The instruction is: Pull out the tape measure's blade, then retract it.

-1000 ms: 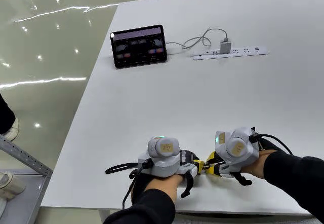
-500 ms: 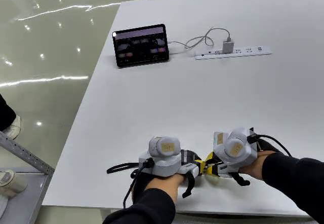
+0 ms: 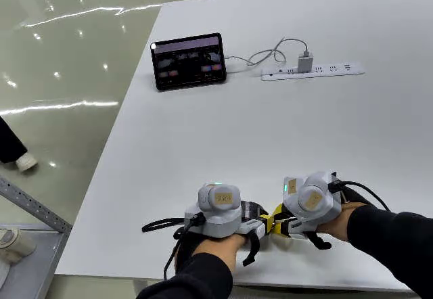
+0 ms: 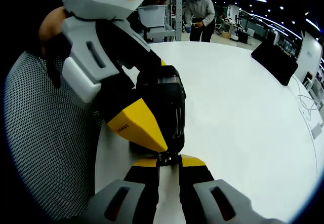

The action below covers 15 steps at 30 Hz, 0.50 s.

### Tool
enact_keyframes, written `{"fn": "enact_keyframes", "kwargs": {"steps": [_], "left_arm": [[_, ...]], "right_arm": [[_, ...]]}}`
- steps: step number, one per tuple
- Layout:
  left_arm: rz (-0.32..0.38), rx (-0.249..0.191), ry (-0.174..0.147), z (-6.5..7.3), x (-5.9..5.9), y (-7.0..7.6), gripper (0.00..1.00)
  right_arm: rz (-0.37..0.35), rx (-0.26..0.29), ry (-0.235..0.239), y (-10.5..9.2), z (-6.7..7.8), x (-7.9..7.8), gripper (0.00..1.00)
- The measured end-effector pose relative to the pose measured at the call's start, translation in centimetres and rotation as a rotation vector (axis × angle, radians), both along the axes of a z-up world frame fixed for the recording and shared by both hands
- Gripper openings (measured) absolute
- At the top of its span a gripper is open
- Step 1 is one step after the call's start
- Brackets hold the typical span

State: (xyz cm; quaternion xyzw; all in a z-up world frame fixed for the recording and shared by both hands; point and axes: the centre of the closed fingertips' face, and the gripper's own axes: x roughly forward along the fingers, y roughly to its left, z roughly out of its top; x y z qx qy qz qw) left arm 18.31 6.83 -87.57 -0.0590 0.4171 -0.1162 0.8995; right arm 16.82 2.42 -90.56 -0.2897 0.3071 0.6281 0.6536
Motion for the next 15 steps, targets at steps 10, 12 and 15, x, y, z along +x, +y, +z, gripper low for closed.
{"fn": "enact_keyframes", "kwargs": {"steps": [10,12,15], "left_arm": [[-0.016,-0.015,0.019,0.21,-0.03,0.16,0.59],[-0.022,-0.023,0.027,0.20,-0.06,0.19,0.59],[-0.060,-0.026,0.001,0.78,0.25,0.24,0.60]], "right_arm": [[0.013,-0.009,-0.011,0.06,-0.12,-0.17,0.12],[-0.007,-0.016,-0.022,-0.20,-0.10,0.03,0.15],[-0.037,-0.021,-0.025,-0.65,0.11,0.53,0.26]]}}
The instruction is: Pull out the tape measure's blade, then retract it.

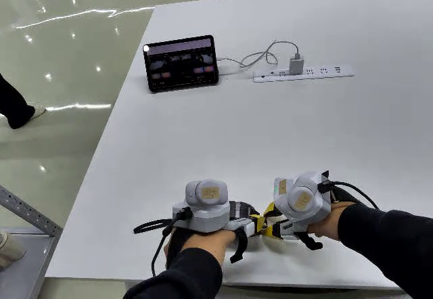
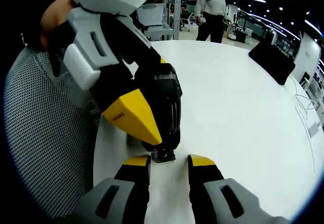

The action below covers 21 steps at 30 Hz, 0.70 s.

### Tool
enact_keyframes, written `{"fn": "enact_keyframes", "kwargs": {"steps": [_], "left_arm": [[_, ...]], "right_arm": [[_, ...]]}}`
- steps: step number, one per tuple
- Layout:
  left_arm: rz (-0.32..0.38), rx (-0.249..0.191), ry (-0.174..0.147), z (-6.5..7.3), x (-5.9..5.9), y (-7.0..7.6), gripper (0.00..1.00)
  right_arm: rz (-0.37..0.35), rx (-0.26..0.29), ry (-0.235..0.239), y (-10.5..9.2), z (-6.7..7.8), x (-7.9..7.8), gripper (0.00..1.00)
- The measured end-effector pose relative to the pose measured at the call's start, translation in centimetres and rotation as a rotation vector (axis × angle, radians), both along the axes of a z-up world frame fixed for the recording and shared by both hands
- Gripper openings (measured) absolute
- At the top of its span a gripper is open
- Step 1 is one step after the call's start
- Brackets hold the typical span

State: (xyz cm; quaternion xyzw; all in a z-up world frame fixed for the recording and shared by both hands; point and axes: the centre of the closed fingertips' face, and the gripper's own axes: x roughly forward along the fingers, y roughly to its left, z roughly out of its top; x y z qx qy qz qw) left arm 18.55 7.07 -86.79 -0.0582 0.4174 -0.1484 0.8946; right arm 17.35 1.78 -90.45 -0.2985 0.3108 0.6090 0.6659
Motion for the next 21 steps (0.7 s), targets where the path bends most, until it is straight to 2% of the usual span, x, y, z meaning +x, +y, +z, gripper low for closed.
{"fn": "enact_keyframes", "kwargs": {"steps": [2,3,5,7,9,10,12,13,14,15,16,17,18,19,21], "left_arm": [[-0.032,0.029,-0.041,0.6,0.6,0.5,0.64],[-0.046,0.030,-0.078,1.1,1.0,0.6,0.65],[-0.085,0.037,-0.119,1.8,1.6,1.1,0.70],[-0.124,0.054,-0.181,2.7,2.3,1.7,0.75],[-0.148,0.044,-0.176,2.7,2.4,2.3,0.83],[-0.173,0.065,-0.188,2.7,2.5,2.7,0.86],[-0.197,0.039,-0.225,3.1,2.8,2.8,0.96],[-0.242,0.105,-0.284,3.5,3.3,3.7,0.99],[-0.287,0.152,-0.313,3.7,3.2,4.3,1.00],[-0.321,0.073,-0.310,3.9,2.5,3.3,1.00],[-0.337,0.048,-0.299,3.9,2.1,3.3,1.00],[-0.349,0.035,-0.237,3.2,1.3,3.8,1.00],[-0.354,0.045,-0.211,2.9,0.9,4.4,1.00],[-0.355,0.047,-0.228,2.9,1.2,4.7,1.00],[-0.363,0.022,-0.231,3.0,0.7,5.3,1.00]], "right_arm": [[-0.006,0.003,-0.018,-0.6,0.6,0.2,0.26],[-0.014,0.003,-0.017,-0.9,0.8,0.2,0.28],[-0.040,0.013,-0.013,-1.6,1.3,0.5,0.32],[-0.066,0.021,-0.026,-2.7,1.8,0.9,0.34],[-0.108,0.046,-0.020,-3.7,2.6,1.1,0.37],[-0.128,0.048,-0.015,-4.2,2.9,1.1,0.38],[-0.143,0.060,-0.017,-5.1,3.3,1.1,0.42],[-0.157,0.067,-0.027,-5.9,3.6,1.1,0.43],[-0.172,0.072,-0.031,-6.7,4.0,1.0,0.45],[-0.187,0.078,-0.034,-7.2,4.3,1.0,0.47],[-0.202,0.086,-0.039,-7.8,4.5,1.1,0.48],[-0.227,0.098,-0.040,-8.7,4.9,1.1,0.49],[-0.250,0.103,-0.039,-9.3,5.1,1.1,0.51],[-0.263,0.110,-0.049,-9.9,5.3,1.2,0.52],[-0.290,0.122,-0.059,-11.3,5.7,1.2,0.54]]}}
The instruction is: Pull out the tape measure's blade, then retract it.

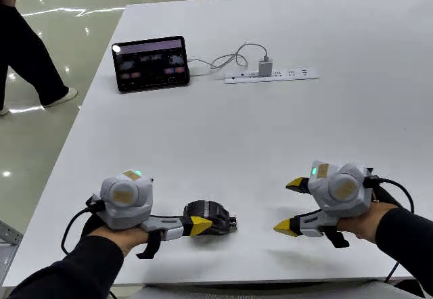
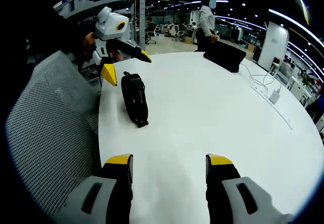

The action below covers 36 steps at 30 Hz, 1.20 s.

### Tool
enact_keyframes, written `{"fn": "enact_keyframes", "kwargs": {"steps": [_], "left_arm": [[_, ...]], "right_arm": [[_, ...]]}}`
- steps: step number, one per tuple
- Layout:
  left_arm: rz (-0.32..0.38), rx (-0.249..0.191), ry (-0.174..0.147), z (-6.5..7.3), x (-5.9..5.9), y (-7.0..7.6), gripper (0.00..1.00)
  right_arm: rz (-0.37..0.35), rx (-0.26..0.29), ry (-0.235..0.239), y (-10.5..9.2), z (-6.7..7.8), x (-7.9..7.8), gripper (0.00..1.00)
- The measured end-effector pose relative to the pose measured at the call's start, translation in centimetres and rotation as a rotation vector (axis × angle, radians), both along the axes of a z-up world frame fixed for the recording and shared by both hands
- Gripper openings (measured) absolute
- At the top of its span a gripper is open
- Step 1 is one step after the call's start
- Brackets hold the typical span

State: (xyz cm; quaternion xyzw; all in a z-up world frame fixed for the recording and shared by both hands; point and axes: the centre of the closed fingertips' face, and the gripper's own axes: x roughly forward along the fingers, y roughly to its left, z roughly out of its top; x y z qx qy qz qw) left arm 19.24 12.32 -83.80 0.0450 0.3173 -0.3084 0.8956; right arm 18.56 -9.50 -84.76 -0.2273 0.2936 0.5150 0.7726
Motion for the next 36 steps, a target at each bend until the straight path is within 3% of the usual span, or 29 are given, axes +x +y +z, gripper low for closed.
{"fn": "enact_keyframes", "kwargs": {"steps": [7,12,20,22,23,27,36], "left_arm": [[-0.028,0.008,0.019,-0.6,-1.7,2.1,1.00],[-0.039,0.012,0.030,-0.6,-2.7,3.1,1.00],[-0.028,-0.006,0.049,-0.3,-2.9,3.9,1.00],[-0.025,-0.014,0.051,-0.2,-2.9,3.9,1.00],[-0.019,-0.011,0.047,-0.2,-2.7,4.1,1.00],[0.000,-0.029,0.050,-0.2,-2.6,4.5,1.00],[0.007,-0.017,0.063,-0.8,-3.0,5.4,1.00]], "right_arm": [[-0.103,0.034,0.006,-4.5,0.8,-0.5,0.66],[-0.135,0.041,0.008,-7.2,0.9,-1.4,0.73],[-0.209,0.043,0.002,-11.0,0.9,-2.6,0.90],[-0.224,0.041,-0.006,-12.1,0.7,-2.9,0.90],[-0.253,0.056,0.021,-12.7,0.5,-2.9,0.92],[-0.291,0.051,0.015,-14.2,0.5,-3.1,1.00],[-0.313,0.052,0.012,-15.4,1.1,-3.4,1.00]]}}
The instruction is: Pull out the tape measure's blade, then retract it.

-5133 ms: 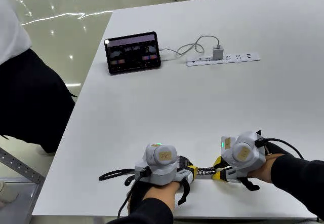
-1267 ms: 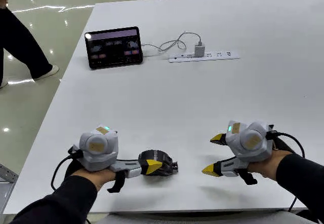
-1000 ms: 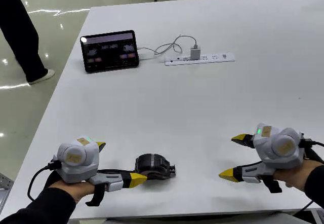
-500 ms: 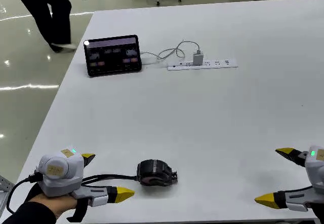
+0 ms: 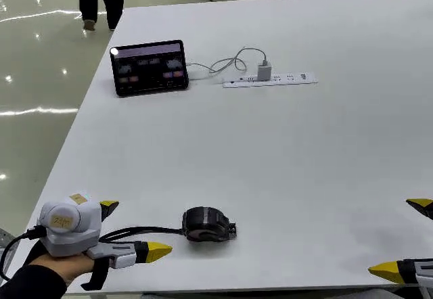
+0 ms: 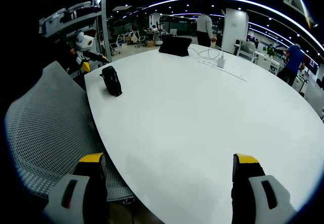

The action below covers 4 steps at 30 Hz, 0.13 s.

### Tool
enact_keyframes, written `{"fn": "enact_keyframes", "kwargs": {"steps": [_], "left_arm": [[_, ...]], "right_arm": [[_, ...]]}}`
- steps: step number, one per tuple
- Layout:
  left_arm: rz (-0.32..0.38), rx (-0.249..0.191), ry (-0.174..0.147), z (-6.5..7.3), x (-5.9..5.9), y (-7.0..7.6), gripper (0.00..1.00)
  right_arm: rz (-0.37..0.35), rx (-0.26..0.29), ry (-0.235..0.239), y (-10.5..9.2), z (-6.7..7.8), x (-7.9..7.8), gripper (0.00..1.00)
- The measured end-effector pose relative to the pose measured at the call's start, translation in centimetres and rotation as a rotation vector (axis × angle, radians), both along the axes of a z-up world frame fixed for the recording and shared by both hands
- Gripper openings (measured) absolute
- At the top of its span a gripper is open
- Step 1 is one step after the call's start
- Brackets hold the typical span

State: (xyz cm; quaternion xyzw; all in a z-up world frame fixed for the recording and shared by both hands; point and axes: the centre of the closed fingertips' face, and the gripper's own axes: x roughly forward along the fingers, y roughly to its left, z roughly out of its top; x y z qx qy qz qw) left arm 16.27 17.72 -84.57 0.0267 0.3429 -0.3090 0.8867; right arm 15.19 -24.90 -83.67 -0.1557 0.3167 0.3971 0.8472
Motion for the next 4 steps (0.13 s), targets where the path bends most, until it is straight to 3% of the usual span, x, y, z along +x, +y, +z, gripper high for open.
{"fn": "enact_keyframes", "kwargs": {"steps": [4], "left_arm": [[-0.010,0.003,0.003,0.09,-0.33,-0.25,1.00]], "right_arm": [[-0.002,0.000,-0.001,-0.15,0.03,0.07,1.00]]}}
